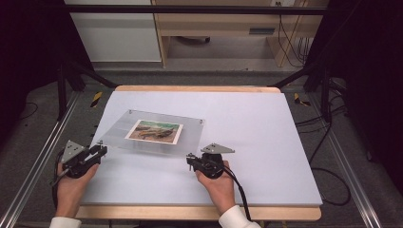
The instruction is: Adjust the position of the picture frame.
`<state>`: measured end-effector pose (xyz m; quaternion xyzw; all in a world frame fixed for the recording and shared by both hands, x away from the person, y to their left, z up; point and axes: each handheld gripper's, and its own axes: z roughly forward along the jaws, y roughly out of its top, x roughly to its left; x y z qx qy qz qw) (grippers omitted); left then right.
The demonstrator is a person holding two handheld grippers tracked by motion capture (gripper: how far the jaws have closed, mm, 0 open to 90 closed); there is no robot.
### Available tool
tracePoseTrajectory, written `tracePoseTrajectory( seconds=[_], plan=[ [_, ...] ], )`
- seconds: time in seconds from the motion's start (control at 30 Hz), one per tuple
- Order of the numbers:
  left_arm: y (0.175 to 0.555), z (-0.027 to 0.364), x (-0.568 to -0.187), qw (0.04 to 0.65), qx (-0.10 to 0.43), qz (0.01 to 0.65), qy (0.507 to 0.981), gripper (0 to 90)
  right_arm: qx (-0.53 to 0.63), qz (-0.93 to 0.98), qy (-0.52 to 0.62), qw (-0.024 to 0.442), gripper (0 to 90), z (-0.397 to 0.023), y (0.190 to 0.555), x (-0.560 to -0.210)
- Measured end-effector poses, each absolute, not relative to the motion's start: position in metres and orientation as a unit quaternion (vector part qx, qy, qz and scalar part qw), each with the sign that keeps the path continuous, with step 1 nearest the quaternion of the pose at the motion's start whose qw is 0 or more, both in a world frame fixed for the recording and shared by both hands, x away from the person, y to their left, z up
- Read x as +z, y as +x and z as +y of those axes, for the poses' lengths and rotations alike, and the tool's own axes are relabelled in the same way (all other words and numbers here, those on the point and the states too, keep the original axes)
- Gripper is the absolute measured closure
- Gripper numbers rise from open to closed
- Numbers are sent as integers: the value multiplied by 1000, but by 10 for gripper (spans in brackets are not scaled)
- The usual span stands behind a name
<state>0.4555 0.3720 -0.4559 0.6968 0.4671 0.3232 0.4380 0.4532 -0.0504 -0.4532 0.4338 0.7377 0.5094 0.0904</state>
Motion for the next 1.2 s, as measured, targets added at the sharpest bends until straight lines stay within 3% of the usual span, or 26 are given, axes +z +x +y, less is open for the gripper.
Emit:
tracePoseTrajectory(
  seconds=[0.37,0.6,1.2],
  plan=[
    [465,374,-456,478,313,479,666,842,512,735,436,85,852,-52,455,-450],
    [464,373,-452,475,308,489,664,845,522,725,441,83,850,-52,453,-455],
    [462,371,-447,477,287,509,656,841,537,709,434,145,815,-41,456,-462]
  ],
)
